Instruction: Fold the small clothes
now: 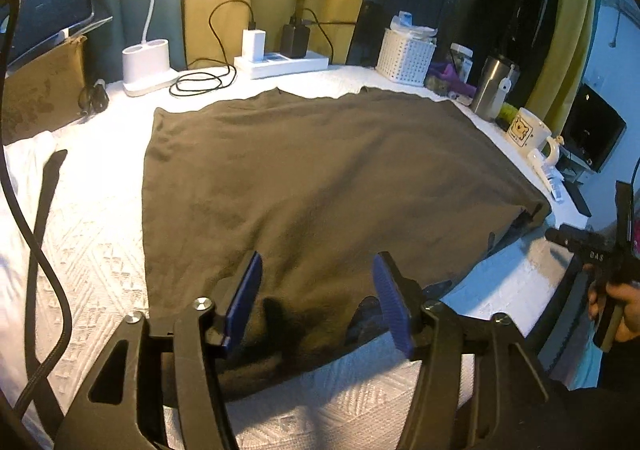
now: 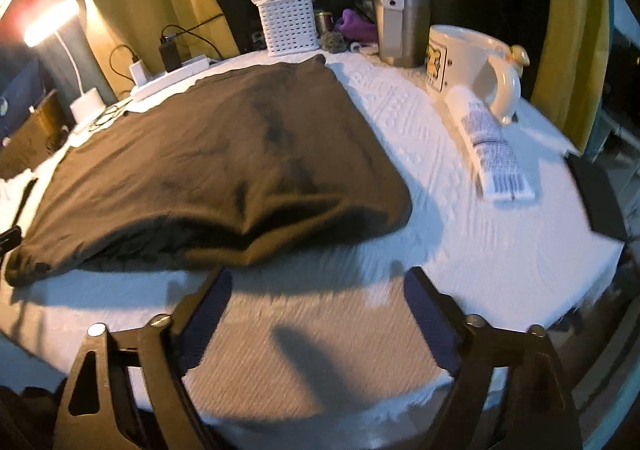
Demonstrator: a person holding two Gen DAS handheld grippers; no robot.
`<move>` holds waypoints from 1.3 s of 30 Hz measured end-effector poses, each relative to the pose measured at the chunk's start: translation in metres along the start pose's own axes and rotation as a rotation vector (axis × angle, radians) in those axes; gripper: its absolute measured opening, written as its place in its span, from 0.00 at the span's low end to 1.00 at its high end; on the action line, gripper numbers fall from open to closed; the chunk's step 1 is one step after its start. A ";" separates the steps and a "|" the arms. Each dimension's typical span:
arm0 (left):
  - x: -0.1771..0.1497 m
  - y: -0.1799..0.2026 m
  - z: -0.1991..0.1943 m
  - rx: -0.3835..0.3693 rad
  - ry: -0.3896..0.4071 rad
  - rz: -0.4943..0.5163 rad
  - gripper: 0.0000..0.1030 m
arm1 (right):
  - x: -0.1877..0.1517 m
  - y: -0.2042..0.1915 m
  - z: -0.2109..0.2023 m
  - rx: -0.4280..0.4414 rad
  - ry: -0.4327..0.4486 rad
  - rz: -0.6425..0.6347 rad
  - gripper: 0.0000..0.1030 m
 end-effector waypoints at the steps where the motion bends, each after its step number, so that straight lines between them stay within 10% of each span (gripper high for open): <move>1: 0.001 -0.001 -0.001 0.000 0.007 -0.005 0.64 | -0.001 -0.001 0.000 0.017 -0.003 0.010 0.88; 35: 0.042 -0.073 0.022 0.059 0.050 -0.078 0.65 | 0.078 -0.033 0.069 0.152 0.028 0.174 0.98; 39: 0.049 -0.083 0.028 0.066 0.048 -0.072 0.65 | 0.085 -0.028 0.076 0.110 0.042 0.171 0.80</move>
Point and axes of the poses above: each gripper's, at about its wrist camera, not at the fingertips, and z roughly the way its jaws point, y to its right, x to its top, the point moved 6 cm from there along z, roughly the way its jaws point, and after that the axes turned 6 degrees about x, right-handed, at the moved point
